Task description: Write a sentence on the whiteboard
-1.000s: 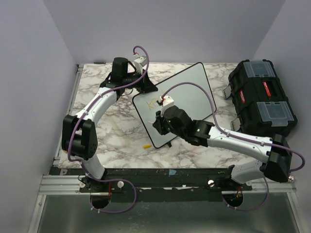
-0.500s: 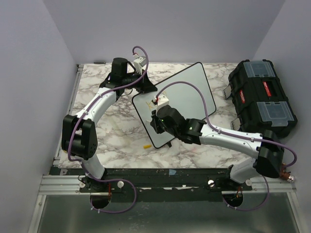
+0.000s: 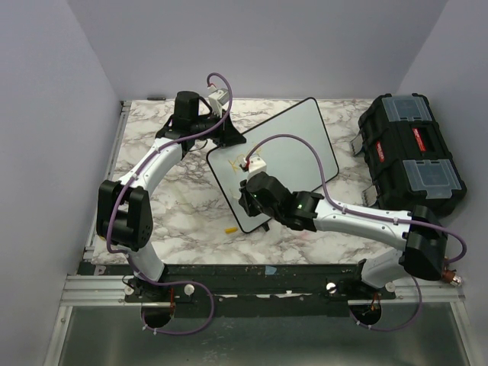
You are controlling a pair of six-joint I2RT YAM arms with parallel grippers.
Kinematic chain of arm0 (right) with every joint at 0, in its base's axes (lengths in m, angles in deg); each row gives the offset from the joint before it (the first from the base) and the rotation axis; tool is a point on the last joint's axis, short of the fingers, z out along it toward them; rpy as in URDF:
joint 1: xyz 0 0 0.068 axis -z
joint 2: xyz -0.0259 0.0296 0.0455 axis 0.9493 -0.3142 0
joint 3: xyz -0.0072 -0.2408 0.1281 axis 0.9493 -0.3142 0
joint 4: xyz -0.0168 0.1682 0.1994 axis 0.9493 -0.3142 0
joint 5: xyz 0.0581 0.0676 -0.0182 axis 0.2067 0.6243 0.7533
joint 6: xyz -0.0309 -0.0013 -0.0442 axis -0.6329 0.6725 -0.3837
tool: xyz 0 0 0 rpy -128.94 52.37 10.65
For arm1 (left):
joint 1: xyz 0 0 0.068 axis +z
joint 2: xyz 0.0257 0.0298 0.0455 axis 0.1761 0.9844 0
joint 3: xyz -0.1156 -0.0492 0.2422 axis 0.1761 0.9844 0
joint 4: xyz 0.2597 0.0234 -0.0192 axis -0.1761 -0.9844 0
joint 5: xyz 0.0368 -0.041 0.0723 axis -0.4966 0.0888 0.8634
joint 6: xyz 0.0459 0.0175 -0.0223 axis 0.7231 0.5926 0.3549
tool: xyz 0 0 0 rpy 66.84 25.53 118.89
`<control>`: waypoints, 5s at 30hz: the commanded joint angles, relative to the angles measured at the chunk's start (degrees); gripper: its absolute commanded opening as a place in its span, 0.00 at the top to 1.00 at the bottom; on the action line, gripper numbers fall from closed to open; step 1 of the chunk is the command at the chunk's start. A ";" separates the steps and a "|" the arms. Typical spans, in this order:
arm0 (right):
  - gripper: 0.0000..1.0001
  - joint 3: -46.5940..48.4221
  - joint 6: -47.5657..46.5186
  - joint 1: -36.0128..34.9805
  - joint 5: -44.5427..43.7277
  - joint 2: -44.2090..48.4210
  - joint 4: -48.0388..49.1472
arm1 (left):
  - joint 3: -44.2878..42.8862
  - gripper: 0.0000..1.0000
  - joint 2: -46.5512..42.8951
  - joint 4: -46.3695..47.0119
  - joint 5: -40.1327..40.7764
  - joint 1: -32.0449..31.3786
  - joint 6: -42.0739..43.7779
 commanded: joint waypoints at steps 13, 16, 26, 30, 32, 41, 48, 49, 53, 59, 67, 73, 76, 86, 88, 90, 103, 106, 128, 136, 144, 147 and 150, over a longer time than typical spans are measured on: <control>0.99 5.06 -1.75 -0.36 -8.44 -1.28 -2.04 | 3.33 1.00 1.12 -1.94 -1.23 -1.50 6.78; 0.99 5.95 -1.98 -0.43 -8.09 -1.94 -1.90 | 3.42 1.00 1.09 -1.90 -1.13 -1.50 6.73; 0.99 5.28 -2.08 -0.38 -8.53 -2.41 -2.04 | 3.59 1.00 1.04 -1.90 -1.12 -1.51 6.89; 0.99 2.96 -0.74 -0.38 -7.52 -1.45 -2.21 | 3.59 1.00 0.86 -1.97 -1.38 -1.50 6.88; 0.99 1.76 0.14 -0.35 -6.65 -0.78 -2.30 | 3.75 1.00 0.74 -1.84 -1.44 -1.50 6.87; 0.99 -2.12 3.05 -0.44 -4.36 1.47 -2.98 | 3.85 1.00 0.44 -1.78 -1.69 -1.42 6.89; 0.99 0.95 1.87 -0.36 -5.57 -0.41 -2.43 | 3.87 1.00 0.44 -1.73 -1.76 -1.42 6.89; 0.99 1.65 1.66 -0.42 -5.91 -0.72 -2.32 | 3.85 1.00 0.46 -1.78 -1.80 -1.42 6.89; 0.99 4.29 0.10 -0.35 -7.50 -2.05 -2.64 | 3.86 1.00 0.56 -1.77 -1.83 -1.49 6.89; 0.99 7.34 -1.63 -0.36 -10.98 -4.11 -4.00 | 3.80 1.00 0.66 -1.84 -2.06 -1.44 6.89; 0.99 8.51 -1.64 -0.39 -16.05 -5.04 -5.62 | 3.81 1.00 0.62 -1.86 -2.07 -1.42 6.89; 0.99 6.41 -0.72 -0.32 -14.15 -3.58 -6.26 | 3.77 1.00 0.63 -1.81 -2.07 -1.43 6.88; 0.99 4.25 0.25 -0.32 -11.20 -2.18 -6.03 | 3.72 1.00 0.61 -1.92 -2.03 -1.44 6.89; 0.99 0.90 1.93 -0.33 -8.63 1.37 -6.25 | 3.76 1.00 0.53 -1.93 -2.22 -1.44 6.89; 0.99 1.50 2.26 -0.35 -9.23 2.05 -6.43 | 3.76 1.00 0.56 -1.91 -2.24 -1.42 6.89; 0.99 1.57 3.20 -0.31 -10.33 3.32 -5.81 | 3.77 1.00 0.57 -1.96 -2.41 -1.42 6.89; 0.99 4.85 2.55 1.43 -13.64 2.89 -3.53 | 3.68 1.00 0.55 -2.14 -2.38 -1.42 6.97; 0.99 5.37 2.53 1.92 -13.50 1.60 -3.53 | 3.76 1.00 0.53 -2.10 -2.49 -1.43 6.98; 0.99 3.29 2.85 2.97 -7.67 -1.17 -1.42 | 3.48 1.00 0.58 -2.02 -2.75 -1.42 6.89; 0.99 -0.52 4.44 2.92 -5.83 0.29 -1.42 | 3.59 1.00 0.63 -1.91 -2.77 -1.42 6.80; 0.99 -3.80 5.96 2.94 -7.63 2.50 -2.93 | 3.81 1.00 0.43 -1.82 -2.75 -1.42 6.73; 0.99 -2.90 5.85 2.91 -10.26 2.39 -4.00 | 3.79 1.00 0.47 -1.83 -2.72 -1.46 6.78; 0.99 -1.14 5.41 2.97 -12.20 1.52 -4.67 | 3.68 1.00 0.54 -1.82 -2.80 -1.42 6.76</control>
